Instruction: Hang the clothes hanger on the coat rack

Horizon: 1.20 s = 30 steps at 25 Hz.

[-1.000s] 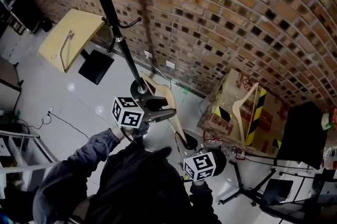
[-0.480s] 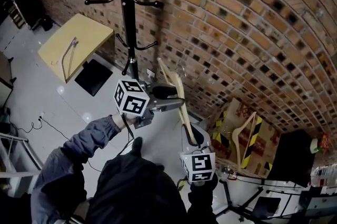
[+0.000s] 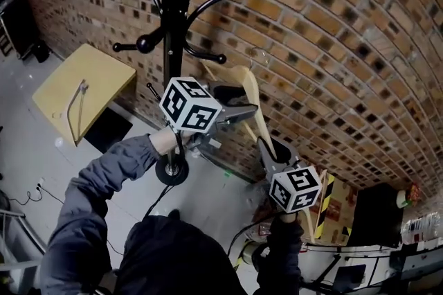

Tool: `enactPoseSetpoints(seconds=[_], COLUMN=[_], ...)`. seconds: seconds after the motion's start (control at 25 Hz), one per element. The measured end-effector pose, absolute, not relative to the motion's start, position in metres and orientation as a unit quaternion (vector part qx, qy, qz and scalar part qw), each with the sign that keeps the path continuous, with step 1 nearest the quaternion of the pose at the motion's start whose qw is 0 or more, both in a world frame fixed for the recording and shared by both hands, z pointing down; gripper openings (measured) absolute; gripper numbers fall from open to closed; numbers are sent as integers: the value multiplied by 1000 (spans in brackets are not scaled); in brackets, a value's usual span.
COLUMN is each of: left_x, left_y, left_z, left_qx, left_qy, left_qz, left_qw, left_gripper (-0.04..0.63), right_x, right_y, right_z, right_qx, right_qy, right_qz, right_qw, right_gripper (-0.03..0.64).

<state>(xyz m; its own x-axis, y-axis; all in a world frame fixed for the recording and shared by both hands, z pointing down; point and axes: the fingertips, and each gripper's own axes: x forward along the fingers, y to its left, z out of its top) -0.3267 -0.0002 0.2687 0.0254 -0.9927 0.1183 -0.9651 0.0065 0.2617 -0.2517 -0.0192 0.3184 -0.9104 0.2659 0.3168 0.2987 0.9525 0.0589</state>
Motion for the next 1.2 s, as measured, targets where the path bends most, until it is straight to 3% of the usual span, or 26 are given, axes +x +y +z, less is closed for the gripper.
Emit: enactPoseSetpoints(seconds=[0.12, 0.28, 0.52, 1.2], left_x=[-339, -346, -356, -332], left_y=[9, 28, 49, 110], left_z=[271, 269, 277, 324], left_qx=[695, 692, 679, 645], left_qy=[-713, -719, -732, -760], left_qz=[14, 10, -1, 6], left_qw=[92, 64, 63, 76], left_gripper=[207, 144, 144, 144], right_x=[-267, -288, -347, -441], right_y=[-22, -41, -42, -11], right_z=[306, 289, 269, 242], right_qx=[-150, -123, -127, -188], right_qy=[-977, -982, -976, -967], right_qz=[-32, -38, -87, -69], right_qw=[149, 142, 154, 159], right_gripper=[57, 55, 57, 57])
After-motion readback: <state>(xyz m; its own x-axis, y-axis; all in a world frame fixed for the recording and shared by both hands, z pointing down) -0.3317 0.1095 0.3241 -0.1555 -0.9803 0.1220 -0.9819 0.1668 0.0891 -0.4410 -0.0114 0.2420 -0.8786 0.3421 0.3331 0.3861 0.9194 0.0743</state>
